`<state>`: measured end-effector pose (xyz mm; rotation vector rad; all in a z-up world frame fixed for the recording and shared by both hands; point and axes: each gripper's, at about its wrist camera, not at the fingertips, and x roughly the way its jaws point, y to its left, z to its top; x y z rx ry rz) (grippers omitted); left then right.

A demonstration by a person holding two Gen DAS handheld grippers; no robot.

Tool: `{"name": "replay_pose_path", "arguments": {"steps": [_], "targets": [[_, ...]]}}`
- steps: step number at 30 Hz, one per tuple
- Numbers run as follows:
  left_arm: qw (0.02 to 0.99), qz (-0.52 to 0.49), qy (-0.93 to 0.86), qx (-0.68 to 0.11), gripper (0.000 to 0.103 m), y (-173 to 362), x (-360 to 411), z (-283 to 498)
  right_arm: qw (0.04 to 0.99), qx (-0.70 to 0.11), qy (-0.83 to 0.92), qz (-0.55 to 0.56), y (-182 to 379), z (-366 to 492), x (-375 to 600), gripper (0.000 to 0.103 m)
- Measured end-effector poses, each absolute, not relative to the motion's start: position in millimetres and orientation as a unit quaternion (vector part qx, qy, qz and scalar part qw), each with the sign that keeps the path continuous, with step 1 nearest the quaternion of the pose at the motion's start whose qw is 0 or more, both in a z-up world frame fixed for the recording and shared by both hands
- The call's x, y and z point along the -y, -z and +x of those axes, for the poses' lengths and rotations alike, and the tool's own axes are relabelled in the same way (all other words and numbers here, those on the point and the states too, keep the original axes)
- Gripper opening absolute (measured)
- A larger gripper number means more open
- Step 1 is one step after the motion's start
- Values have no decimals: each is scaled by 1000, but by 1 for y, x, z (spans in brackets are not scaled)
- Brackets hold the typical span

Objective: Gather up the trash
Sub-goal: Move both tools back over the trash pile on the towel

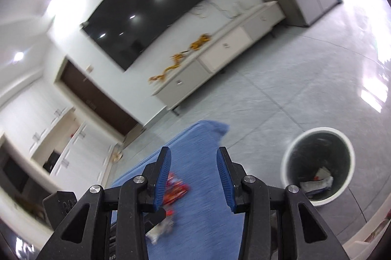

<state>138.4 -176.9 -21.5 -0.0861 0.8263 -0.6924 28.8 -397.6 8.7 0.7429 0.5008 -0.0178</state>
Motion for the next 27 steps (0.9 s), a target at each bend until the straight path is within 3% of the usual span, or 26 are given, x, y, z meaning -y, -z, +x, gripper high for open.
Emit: {"name": "replay_pose_path", "arguments": {"steps": [8,15,20,27], "targets": [[888,-94,264,-364,66,20,25,132,912,-256,-28,320,-33,32,314,38],[896,-128,203,-374,69,42,-74,132,909,-283,-46,301,-21,51,275,38],[886,-131,209,-392,69,50,-80,139,896,-327,-57,295,11,75,256,38],[867,-73,241,-429,69,63,-16,145,871,-384,-69,299,61,105,250,38]]}}
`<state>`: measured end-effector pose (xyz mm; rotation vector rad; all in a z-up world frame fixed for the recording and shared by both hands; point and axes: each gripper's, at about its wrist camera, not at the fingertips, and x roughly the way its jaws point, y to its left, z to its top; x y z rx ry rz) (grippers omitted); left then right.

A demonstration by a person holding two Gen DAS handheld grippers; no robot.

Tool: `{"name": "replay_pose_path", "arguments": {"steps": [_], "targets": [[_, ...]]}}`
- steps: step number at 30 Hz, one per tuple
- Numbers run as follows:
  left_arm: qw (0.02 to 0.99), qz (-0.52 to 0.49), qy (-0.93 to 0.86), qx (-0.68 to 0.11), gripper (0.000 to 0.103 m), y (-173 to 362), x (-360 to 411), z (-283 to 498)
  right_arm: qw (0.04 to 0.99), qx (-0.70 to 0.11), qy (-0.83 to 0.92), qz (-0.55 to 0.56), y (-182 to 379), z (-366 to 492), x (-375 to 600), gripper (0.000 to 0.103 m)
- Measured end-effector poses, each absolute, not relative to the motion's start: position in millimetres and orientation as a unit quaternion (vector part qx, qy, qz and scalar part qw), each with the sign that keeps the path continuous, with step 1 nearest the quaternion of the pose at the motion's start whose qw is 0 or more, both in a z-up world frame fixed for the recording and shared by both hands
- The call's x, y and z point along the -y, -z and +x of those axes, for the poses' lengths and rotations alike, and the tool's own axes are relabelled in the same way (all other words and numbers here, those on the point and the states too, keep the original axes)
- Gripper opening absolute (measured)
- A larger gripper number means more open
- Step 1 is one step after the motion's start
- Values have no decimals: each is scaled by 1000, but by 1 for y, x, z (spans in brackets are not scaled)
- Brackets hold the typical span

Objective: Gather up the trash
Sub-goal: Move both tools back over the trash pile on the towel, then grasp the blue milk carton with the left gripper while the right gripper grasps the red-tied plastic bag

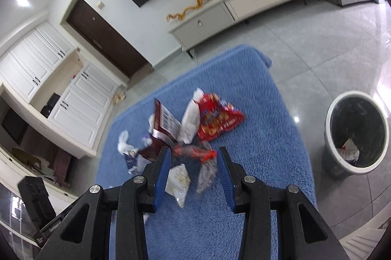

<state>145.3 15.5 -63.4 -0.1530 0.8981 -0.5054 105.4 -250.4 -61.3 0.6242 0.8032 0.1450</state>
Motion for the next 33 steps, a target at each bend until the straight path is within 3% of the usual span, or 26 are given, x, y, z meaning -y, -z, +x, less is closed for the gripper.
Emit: {"name": "replay_pose_path", "arguments": {"steps": [9,19,23,26,27,33], "targets": [[855,21,188,-483,69,99,39,172,845,-433,-94,300,110,125,246,38],[845,-53,190,-497,67,111,-3,178,830,-452,-127,302,130,140,245,38],[843,-78,198,-495,47,110,-14,179,830,-449,-139,302,130,139,244,30],[844,-77,201,-491,41,109,-13,178,828,-454,-148,294,132,141,242,18],[844,-77,204,-490,29,109,-13,177,829,-454,-150,289,132,141,240,14],[846,-106,213,-477,28,102,-22,173,841,-436,-154,281,120,125,240,7]]}}
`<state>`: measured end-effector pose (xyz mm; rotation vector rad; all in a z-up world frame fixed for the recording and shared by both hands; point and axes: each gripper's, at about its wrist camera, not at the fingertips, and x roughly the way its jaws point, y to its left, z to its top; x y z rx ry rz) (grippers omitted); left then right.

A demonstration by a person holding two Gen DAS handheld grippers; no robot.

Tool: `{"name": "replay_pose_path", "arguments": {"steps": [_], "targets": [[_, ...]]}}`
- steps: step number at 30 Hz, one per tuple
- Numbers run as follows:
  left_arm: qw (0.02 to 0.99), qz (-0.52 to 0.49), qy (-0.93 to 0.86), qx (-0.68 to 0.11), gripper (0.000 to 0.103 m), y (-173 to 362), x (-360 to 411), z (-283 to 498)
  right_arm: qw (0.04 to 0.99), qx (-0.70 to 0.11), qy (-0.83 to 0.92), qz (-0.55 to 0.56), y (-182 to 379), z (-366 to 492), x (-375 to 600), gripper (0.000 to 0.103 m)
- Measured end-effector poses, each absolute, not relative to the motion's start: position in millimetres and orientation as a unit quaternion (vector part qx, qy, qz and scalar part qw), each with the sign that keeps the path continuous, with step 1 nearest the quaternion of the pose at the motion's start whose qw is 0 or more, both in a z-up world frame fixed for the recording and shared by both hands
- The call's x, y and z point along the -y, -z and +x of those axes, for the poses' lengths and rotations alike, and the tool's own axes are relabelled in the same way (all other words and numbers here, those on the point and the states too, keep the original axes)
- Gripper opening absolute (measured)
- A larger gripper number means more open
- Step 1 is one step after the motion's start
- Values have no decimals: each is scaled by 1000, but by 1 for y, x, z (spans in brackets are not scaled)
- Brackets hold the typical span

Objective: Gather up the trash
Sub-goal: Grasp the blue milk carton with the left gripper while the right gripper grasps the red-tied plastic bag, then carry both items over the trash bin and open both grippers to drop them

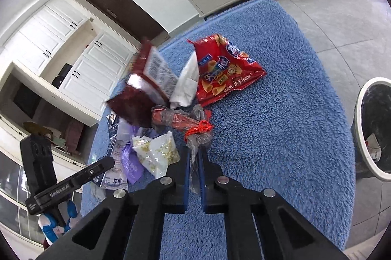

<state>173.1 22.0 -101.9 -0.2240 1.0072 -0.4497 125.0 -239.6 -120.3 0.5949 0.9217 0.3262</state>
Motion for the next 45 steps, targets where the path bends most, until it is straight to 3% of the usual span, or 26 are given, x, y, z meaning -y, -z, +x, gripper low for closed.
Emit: {"name": "replay_pose_path", "arguments": {"steps": [16,22,34,45], "targets": [[870,-150,250,-398,28,32,-41,135,864,-375,-171,290,72,51,250,6],[868,-134,276,-391,28,15,-12,127,873,-346,-166,302,59,37,261,6],[831,-89,361,-413,28,10,117,137,877,-318,-82,350,70,10,337,6],[775,-28,434,-459,28,42,282,149,863,-381,18,331,82,9,456,6]]}}
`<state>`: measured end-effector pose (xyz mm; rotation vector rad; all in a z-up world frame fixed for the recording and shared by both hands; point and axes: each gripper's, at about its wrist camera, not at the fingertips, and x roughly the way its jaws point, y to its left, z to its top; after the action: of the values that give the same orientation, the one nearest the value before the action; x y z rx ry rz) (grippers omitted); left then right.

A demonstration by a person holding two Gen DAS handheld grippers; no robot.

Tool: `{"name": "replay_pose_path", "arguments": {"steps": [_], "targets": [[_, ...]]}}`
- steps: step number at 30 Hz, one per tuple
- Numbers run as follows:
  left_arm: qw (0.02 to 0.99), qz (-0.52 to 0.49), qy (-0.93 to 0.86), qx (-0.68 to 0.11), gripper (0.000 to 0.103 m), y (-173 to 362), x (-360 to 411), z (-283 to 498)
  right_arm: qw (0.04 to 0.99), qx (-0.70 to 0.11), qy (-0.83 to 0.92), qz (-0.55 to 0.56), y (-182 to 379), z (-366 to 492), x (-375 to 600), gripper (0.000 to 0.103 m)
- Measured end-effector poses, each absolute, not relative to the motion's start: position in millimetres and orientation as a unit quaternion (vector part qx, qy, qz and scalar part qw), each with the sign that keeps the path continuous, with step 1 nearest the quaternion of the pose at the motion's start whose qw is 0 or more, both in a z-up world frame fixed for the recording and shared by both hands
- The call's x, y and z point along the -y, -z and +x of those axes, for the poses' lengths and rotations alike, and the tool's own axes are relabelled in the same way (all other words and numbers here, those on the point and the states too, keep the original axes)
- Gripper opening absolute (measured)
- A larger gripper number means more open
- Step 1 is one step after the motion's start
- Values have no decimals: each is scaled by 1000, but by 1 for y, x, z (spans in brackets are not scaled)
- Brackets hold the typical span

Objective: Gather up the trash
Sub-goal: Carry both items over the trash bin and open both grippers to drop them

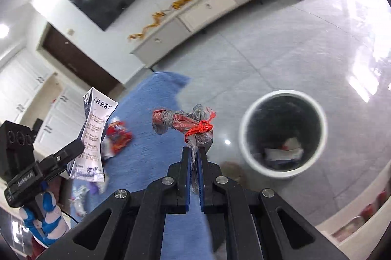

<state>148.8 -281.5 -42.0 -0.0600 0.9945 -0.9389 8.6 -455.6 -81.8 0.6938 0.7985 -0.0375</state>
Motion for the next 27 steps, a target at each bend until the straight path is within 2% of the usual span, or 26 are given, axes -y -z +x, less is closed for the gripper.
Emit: {"name": "replay_pose_path", "arguments": {"steps": [12,25,27], "targets": [[730,30,445,-518,28,104,415,171,815,-483,90,307,131,49,545,6],[707,37,423,-566,29,161,481,196,771,-519,129,345,187,71,584,7],[703,24,423,-571,29,165,483,202,769,-516,130,355,191,74,589,11]]}}
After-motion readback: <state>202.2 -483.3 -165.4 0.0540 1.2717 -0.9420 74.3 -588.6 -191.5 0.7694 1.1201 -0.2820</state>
